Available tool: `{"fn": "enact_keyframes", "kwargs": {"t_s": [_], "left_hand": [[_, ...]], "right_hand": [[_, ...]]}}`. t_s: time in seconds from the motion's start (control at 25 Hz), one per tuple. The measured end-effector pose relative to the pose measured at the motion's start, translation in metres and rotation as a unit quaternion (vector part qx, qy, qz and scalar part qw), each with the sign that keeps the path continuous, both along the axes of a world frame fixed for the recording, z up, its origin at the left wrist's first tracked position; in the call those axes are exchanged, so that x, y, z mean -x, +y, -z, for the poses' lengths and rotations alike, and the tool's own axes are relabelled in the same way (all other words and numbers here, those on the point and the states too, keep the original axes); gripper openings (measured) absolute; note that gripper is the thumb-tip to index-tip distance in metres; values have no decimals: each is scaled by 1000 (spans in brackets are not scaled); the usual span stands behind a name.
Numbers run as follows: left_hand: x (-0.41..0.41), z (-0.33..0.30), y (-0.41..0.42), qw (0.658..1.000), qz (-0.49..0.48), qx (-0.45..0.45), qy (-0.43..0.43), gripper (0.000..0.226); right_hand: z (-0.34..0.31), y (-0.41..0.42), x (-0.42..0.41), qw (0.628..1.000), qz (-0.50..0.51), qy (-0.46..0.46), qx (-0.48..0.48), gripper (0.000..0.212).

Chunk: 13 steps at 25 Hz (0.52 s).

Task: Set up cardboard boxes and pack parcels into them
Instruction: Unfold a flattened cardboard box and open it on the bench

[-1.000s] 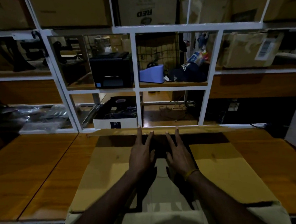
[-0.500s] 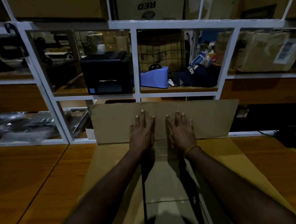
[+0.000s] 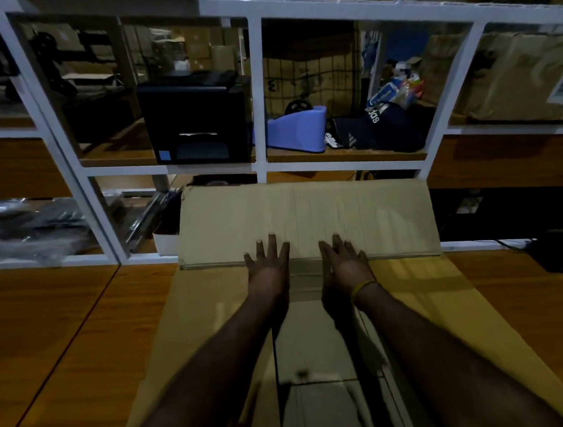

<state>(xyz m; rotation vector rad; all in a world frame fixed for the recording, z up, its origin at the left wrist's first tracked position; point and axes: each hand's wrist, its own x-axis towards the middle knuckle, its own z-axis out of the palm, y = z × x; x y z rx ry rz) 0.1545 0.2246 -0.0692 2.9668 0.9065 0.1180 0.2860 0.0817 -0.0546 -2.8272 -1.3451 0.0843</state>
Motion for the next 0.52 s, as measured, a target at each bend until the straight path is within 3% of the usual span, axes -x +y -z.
{"fn": "enact_keyframes", "kwargs": {"t_s": [0.28, 0.52], "left_hand": [[-2, 7, -22, 998, 20, 10, -51, 76], [-11, -6, -74, 986, 153, 40, -60, 64]], "right_hand": [[10, -27, 27, 998, 39, -52, 10, 80], [18, -92, 59, 988, 120, -94, 5, 71]]}}
